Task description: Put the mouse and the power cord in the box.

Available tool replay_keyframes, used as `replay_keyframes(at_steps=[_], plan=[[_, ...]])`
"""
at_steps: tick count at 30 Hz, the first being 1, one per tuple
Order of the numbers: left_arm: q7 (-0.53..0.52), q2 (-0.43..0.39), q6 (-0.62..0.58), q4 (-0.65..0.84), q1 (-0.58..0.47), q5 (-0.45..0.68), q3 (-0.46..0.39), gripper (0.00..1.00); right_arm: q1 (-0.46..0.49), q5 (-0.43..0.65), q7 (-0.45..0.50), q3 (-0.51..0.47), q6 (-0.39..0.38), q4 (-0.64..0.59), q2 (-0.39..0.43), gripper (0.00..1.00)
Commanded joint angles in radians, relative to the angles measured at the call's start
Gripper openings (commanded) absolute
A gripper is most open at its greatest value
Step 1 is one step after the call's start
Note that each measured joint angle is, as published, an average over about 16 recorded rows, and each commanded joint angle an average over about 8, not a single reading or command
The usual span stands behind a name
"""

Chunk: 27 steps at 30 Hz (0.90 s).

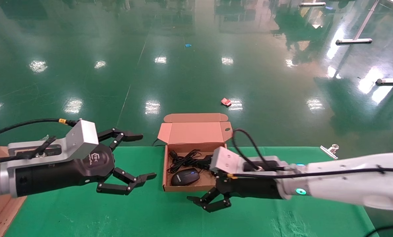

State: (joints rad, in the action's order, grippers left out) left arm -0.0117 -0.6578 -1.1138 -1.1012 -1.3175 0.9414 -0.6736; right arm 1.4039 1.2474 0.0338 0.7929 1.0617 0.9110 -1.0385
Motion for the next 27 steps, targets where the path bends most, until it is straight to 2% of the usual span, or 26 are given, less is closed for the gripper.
replay_keyframes(at_steps=[1,27], plan=[[-0.01,0.003,-0.022,-0.011,0.014,-0.012,0.023,1.0,-0.019,-0.03,0.009,-0.03,0.025,0.022,0.025,1.0],[-0.145,0.038,-0.315,-0.151,0.201,-0.174,0.325,1.0,-0.275,-0.432,0.129,-0.429,0.363,0.312,0.357,1.0]])
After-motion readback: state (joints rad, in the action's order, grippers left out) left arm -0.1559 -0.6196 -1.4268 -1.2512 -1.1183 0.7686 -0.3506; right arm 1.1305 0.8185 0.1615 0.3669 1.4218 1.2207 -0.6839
